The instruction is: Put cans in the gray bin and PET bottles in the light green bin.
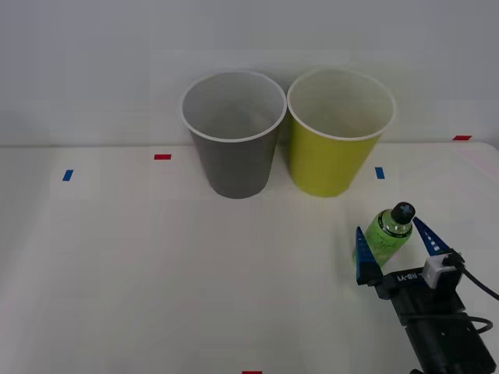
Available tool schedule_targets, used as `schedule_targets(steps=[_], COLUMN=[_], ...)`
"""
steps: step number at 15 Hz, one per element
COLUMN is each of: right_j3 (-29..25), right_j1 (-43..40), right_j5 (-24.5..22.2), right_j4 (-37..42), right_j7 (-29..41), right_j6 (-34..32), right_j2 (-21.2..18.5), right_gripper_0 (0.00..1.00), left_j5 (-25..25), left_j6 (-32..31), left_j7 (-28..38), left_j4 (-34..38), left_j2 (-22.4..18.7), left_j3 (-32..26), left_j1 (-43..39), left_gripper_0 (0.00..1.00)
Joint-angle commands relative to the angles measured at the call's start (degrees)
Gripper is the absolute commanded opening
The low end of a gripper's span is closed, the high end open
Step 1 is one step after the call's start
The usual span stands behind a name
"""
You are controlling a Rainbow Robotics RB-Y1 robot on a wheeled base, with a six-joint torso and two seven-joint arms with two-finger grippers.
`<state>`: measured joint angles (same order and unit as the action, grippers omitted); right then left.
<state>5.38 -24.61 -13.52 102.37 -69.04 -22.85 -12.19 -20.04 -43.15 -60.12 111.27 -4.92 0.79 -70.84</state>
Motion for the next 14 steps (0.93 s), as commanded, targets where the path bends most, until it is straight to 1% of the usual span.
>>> schedule_targets(steps=[1,2,3,4,7,12,13,14], right_j3=[0.0,0.0,0.0,0.1,0.1,0.2,0.1,0.1], right_j1=[0.7,0.8,0.9,1.0,1.1,1.0,1.1,0.8], right_j5=[-0.5,-0.5,-0.5,-0.4,-0.5,-0.4,-0.4,-0.4], right_j4=[-0.1,-0.1,-0.1,0.0,0.0,0.0,0.5,2.3], right_j7=[-0.4,-0.5,-0.5,-0.3,-0.1,0.0,0.0,-0.2], right_j6=[1.0,1.1,1.3,1.8,1.9,2.2,2.5,4.8], right_j2=[-0.2,-0.2,-0.2,-0.3,-0.2,0.0,0.0,0.0], right_gripper_0=[0.81,0.5,0.14,0.05,0.02,0.0,0.0,0.0], left_j5=[0.0,0.0,0.0,0.0,0.0,0.0,0.0,0.0], left_j6=[0.0,0.0,0.0,0.0,0.0,0.0,0.0,0.0], left_j7=[0.0,0.0,0.0,0.0,0.0,0.0,0.0,0.0], left_j4=[0.0,0.0,0.0,0.0,0.0,0.0,0.0,0.0], left_j2=[0.0,0.0,0.0,0.0,0.0,0.0,0.0,0.0], left_j3=[0.0,0.0,0.0,0.0,0.0,0.0,0.0,0.0], left_j1=[0.0,0.0,0.0,0.0,0.0,0.0,0.0,0.0], left_gripper_0=[1.0,1.0,1.0,1.0,1.0,1.0,1.0,1.0])
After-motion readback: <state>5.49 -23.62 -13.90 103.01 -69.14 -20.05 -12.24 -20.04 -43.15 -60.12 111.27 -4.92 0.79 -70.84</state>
